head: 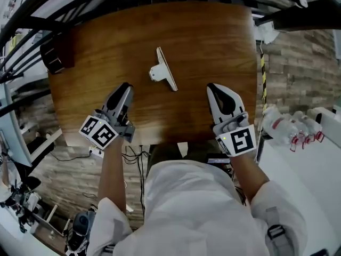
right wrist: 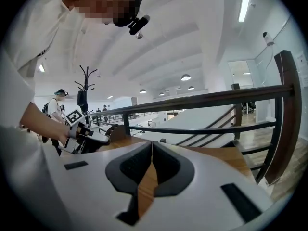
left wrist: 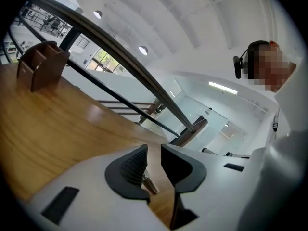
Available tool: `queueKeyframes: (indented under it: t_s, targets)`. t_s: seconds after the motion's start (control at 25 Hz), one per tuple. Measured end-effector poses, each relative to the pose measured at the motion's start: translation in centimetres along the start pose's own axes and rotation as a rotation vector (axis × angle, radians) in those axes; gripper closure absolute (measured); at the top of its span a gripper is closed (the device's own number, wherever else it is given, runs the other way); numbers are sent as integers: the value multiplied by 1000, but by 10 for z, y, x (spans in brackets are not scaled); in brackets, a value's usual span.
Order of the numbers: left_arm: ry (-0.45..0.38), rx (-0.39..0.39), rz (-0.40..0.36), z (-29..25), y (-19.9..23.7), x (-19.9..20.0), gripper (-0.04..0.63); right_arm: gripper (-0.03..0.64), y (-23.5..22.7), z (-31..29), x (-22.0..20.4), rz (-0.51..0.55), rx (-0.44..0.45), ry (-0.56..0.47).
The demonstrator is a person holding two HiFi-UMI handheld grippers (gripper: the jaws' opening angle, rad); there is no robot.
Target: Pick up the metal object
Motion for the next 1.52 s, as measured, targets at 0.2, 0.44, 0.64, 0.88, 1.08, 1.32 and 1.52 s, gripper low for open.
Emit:
queueKeyframes:
  t_s: [0.2,0.44,0.64,0.88,1.08,1.32,1.52]
  targets:
    - [125,-119,147,-19,9,-30,460,592,-10,-3,-26,-23,28,42]
    - [278,-152,249,-48,24,-53,457,592,-11,-8,-53,-47,45,85]
    - [318,-193,366,-67,37,-63,457,592,-18,-4,-66,-75,28,96]
    - [419,-200,419,-76,43,-79,463,592,-25,1,-77,-97,13,111]
    - [449,-199,439,-85,44,-83,480,592,-28,3,-80,-118,3,114]
    - [467,-192,476,-90,43,-87,520,591,-35,4,-77,-137,-10,108]
    - [484,-147,478,-88,50,-92,566,592,-40,7,-70,-129,-13,94]
Point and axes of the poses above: the fingertips, and each gripper's own axes: z backward along the fingers, y to its left, x out of its top, the point moved 1 cm from there along z, backward along the fingers, and after that the axes turned 4 degrees about -x, right-handed, at the moved point
